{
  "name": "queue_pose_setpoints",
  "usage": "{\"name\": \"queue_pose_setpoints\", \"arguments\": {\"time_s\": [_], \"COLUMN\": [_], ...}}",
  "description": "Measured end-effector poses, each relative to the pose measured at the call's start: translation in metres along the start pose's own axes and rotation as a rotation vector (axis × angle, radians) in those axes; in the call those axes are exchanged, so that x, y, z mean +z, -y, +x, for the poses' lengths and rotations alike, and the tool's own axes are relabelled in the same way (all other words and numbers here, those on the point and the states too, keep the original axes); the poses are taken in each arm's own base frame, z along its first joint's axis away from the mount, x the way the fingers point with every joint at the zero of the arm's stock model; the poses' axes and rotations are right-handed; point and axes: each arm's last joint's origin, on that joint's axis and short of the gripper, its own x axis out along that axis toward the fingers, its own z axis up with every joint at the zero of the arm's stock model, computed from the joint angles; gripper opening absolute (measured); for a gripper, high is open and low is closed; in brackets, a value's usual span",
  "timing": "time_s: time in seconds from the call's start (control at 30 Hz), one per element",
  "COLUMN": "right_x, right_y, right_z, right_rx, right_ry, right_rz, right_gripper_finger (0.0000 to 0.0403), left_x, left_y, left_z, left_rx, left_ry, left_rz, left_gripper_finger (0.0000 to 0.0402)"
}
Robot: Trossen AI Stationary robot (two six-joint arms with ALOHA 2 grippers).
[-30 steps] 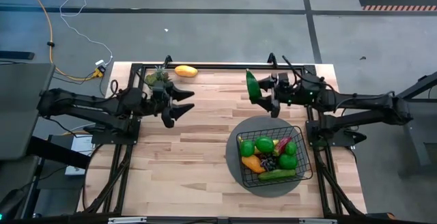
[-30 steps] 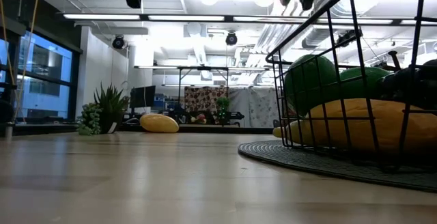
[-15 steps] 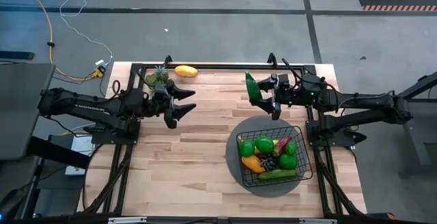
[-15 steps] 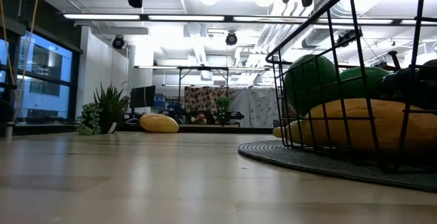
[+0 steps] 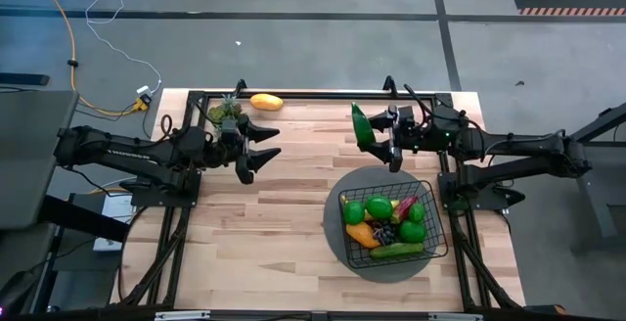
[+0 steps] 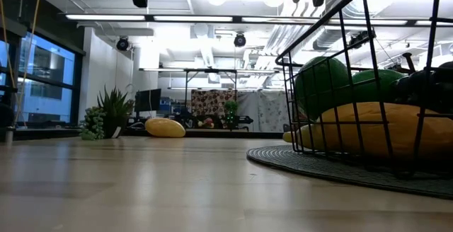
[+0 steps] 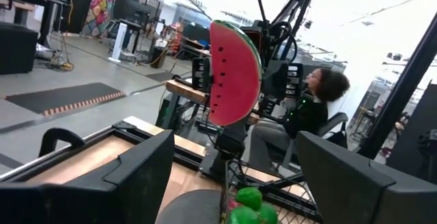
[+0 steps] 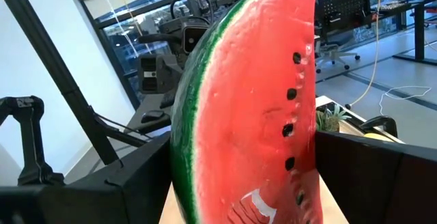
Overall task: Build produce basket
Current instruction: Put the red watermelon into the black basket
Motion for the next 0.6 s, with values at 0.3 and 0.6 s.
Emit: {"name": "queue_pose_setpoints", "arguments": {"time_s": [0.3,0.6], "right_x": [0.006,0.013], "right_y": [-0.010,-0.057], "right_z": [-0.001,-0.023], "right_rx": [0.012,-0.023], "right_ry": [-0.077,-0.742], "right_rz": [0.089,0.127], "right_gripper_finger": [0.0307,0.0307], "left_x": [0.000,0.000], "left_y": [0.000,0.000], "left_z": [0.000,0.000], "left_rx": [0.000,-0.001], "left_ry": [0.000,0.002], "left_rz": [0.019,0.019], "left_gripper_finger": [0.0296,0.0296]}}
